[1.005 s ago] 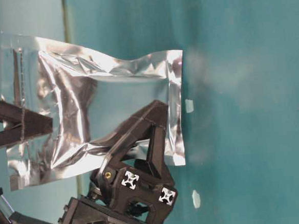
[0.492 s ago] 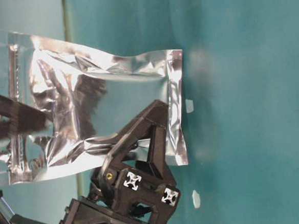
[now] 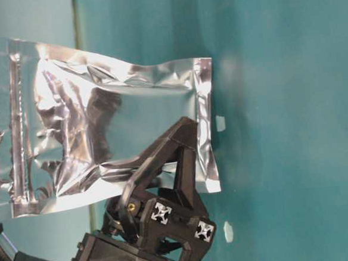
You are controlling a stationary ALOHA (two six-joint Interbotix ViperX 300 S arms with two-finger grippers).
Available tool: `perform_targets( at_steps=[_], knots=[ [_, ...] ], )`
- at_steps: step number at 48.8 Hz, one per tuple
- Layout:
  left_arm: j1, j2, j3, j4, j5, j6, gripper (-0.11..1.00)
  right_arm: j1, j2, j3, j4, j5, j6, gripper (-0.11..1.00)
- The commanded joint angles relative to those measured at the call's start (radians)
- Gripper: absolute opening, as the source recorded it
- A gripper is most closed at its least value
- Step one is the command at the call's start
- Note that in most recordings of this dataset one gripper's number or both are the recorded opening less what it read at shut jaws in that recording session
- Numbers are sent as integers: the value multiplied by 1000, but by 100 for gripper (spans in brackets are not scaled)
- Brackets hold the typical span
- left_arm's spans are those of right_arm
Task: Hand over the silver zip bag and make it stand upright.
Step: 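Open the right gripper and pull it back to the right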
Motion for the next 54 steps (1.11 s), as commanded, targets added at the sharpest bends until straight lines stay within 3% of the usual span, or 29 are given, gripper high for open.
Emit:
perform_targets(
  at_steps=[1, 10, 26, 39, 54],
  knots=[
    [-9, -3, -5, 3, -3, 2, 32, 14, -83, 51, -5, -38, 46, 91],
    [-9, -3, -6, 3, -2, 2, 32, 37, -212, 215, -6, -209, 107, 91],
    [-12, -3, -8, 3, -2, 2, 32, 41, -443, 442, -6, -474, 129, 91],
    [-15, -5, -6, 3, -2, 2, 32, 41, -560, 584, 0, -558, 135, 91],
    [-17, -5, -8, 3, -3, 2, 32, 41, -621, 635, 5, -600, 137, 91]
  ],
)
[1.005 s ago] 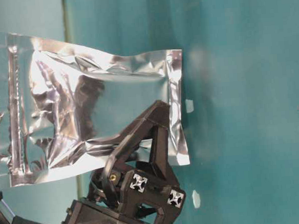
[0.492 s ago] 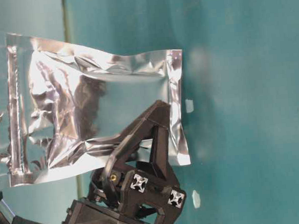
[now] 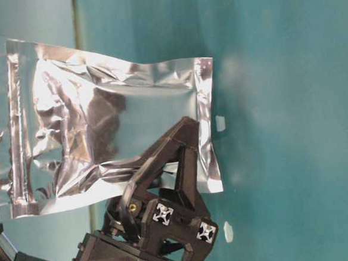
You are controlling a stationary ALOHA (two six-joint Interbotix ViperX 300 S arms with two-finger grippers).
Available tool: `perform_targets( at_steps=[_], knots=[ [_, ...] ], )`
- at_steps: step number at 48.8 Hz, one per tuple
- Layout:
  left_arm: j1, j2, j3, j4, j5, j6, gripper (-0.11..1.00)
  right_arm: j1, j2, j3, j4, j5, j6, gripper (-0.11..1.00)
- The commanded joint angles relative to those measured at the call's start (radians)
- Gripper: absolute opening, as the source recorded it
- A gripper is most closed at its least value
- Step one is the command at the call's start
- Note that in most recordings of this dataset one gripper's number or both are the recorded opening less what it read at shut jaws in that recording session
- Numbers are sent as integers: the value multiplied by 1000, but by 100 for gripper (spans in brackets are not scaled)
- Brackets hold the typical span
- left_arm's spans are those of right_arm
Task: Hand over the silver zip bag and make it stand upright.
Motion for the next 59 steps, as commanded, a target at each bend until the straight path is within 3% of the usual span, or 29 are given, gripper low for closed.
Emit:
perform_targets(
  at_steps=[1, 59],
  knots=[
    [-11, -6, -6, 2, -3, 0, 32, 2, -20, 0, 3, -17, 12, 91],
    [-12, -8, -5, 3, -2, 2, 30, -3, -41, 31, 11, -35, 14, 89]
  ],
)
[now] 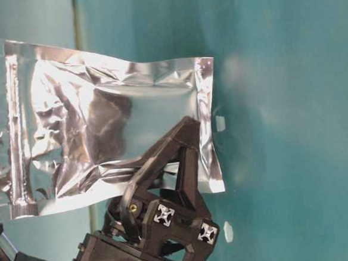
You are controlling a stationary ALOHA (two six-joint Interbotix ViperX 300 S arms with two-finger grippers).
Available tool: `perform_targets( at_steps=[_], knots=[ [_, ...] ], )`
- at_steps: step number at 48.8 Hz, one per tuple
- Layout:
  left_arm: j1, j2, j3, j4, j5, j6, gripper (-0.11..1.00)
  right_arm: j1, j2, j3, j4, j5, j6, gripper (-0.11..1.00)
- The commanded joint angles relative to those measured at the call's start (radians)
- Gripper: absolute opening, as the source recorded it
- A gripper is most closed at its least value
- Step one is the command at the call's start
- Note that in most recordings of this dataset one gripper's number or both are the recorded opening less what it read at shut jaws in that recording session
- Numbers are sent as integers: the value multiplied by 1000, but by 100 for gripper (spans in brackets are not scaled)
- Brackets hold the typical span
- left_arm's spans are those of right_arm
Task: Hand over the silver zip bag and make it stand upright.
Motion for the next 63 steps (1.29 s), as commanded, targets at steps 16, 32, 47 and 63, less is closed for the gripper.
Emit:
perform_targets(
  at_steps=[16, 32, 47, 63],
  knots=[
    [-9, -8, -5, 3, -3, 2, 30, -3, -3, -6, 2, -8, 14, 89],
    [-9, -8, -5, 3, -3, 2, 30, -3, -3, -5, 2, -11, 14, 89],
    [-9, -8, -5, 3, -3, 2, 30, -3, -3, 0, 2, -11, 15, 89],
    [-9, -8, -5, 3, -3, 2, 30, -3, -3, 5, 2, -11, 15, 89]
  ],
)
